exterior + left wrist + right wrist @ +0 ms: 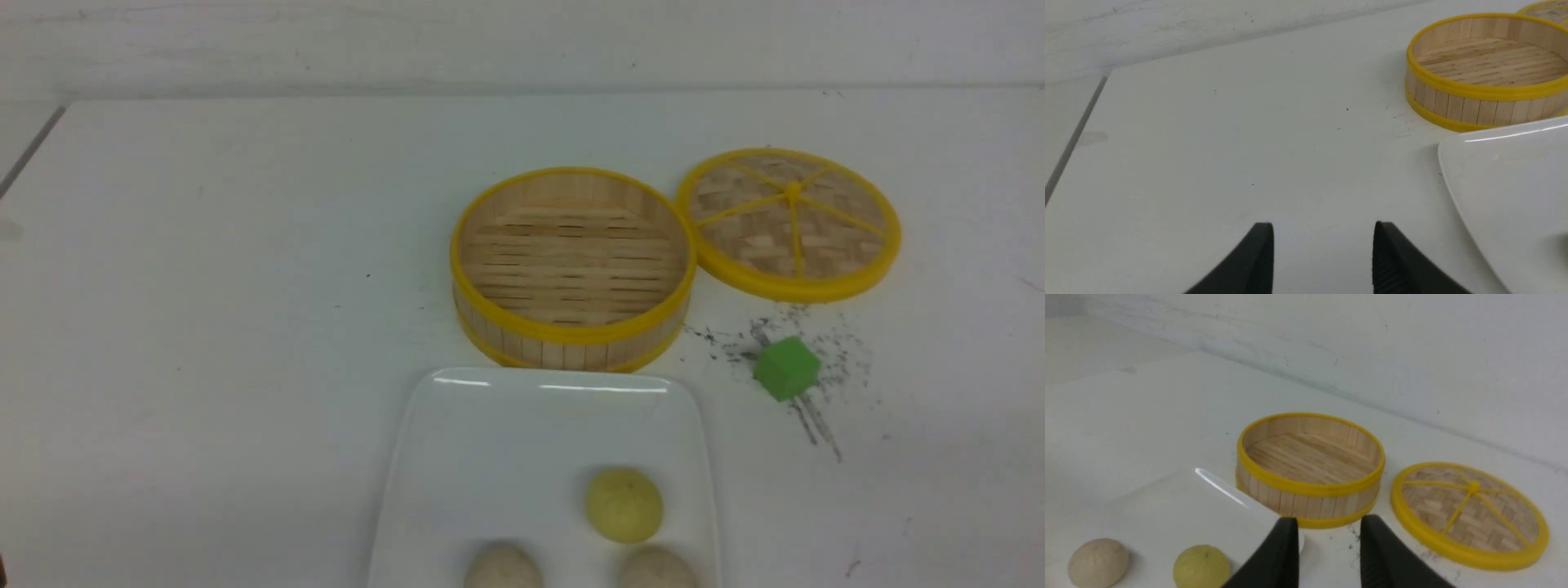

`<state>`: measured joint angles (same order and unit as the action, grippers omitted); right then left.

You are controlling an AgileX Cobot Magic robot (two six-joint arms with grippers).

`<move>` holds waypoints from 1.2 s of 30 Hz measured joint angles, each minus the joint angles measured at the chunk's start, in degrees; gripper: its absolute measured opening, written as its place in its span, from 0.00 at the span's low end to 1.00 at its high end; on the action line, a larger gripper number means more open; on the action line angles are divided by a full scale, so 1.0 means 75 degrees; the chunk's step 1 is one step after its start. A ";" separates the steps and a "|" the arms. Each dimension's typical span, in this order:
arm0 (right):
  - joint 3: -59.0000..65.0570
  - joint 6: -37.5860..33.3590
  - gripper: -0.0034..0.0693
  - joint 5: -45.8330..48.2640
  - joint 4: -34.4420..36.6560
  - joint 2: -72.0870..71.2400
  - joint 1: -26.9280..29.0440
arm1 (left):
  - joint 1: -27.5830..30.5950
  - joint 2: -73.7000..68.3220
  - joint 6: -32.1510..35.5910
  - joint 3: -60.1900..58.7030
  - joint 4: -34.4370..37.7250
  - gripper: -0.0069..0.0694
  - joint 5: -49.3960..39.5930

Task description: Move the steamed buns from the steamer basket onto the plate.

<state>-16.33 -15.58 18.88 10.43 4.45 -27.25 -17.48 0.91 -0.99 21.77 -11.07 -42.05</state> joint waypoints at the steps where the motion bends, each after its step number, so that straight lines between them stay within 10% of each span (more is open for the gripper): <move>1: 0.0000 -0.0192 0.38 -0.0297 -0.0013 0.0000 0.0000 | 0.0000 0.0000 0.0000 0.0000 0.0000 0.56 0.0008; 12: -0.0016 -0.0314 0.38 -0.0922 -0.0058 0.0000 0.0000 | 0.0000 0.0000 0.0000 0.0000 0.0000 0.56 0.0024; 36: -0.2197 0.0743 0.37 0.4735 -0.0525 -0.0016 0.0000 | 0.0000 0.0000 0.0000 0.0000 0.0000 0.56 0.0024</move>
<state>-32.81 -10.00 54.39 6.50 4.33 -27.25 -17.48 0.91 -0.99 21.77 -11.07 -41.87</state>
